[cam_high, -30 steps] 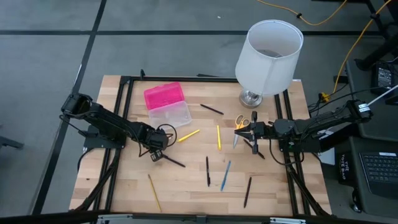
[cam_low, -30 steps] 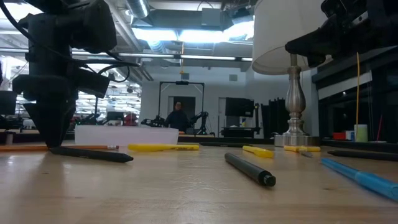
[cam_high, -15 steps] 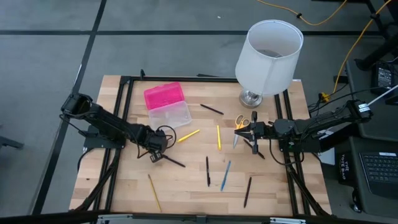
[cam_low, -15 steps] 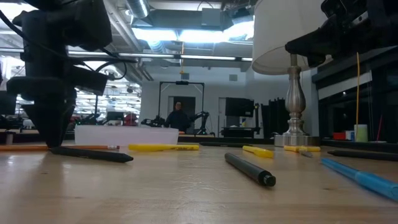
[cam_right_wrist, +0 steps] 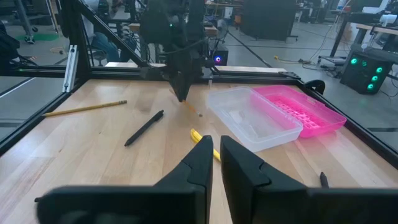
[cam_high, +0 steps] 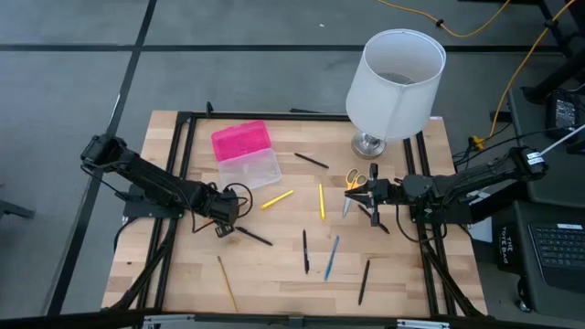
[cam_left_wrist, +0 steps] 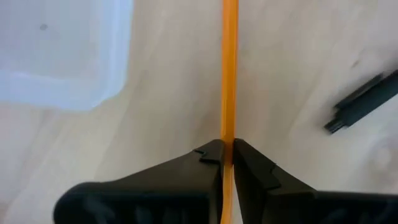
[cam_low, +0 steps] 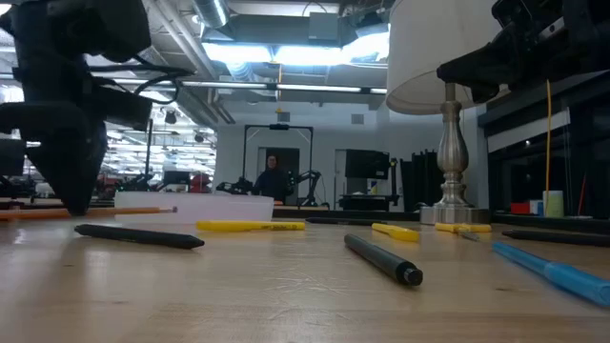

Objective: Pick & place school supplies into a supply box
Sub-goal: Put the orange pencil into the pink supply box

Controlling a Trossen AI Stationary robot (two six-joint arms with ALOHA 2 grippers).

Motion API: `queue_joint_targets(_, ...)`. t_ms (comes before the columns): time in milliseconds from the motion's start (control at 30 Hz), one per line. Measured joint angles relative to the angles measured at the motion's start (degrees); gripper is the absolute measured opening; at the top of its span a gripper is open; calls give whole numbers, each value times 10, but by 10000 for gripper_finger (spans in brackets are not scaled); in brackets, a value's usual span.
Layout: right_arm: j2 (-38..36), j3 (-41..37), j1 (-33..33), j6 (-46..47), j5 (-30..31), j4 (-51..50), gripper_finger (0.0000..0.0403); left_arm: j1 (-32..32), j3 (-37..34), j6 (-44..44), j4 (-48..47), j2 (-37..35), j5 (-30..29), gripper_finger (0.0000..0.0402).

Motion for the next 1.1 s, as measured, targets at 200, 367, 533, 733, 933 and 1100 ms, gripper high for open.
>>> queue_joint_targets(200, 0, 0, 0, -2, 0, 0, 37, 0, 1, 35, 3, -44, -11, 15)
queue_joint_targets(367, 0, 0, 0, -2, 0, 0, 37, 0, 1, 56, 7, -84, -29, 15)
queue_joint_targets(533, 0, 0, 0, -2, 0, 0, 37, 0, 2, 82, 11, -127, -48, 15)
queue_joint_targets(733, 0, 0, 0, -2, 0, 0, 37, 0, 2, 113, 22, -172, -72, 15)
queue_joint_targets(933, 0, 0, 0, -2, 0, -1, 37, 0, 3, 159, 56, -204, -83, 15)
queue_joint_targets(1100, 0, 0, 0, -2, 0, -5, 37, 0, 3, 190, 81, -220, -85, 15)
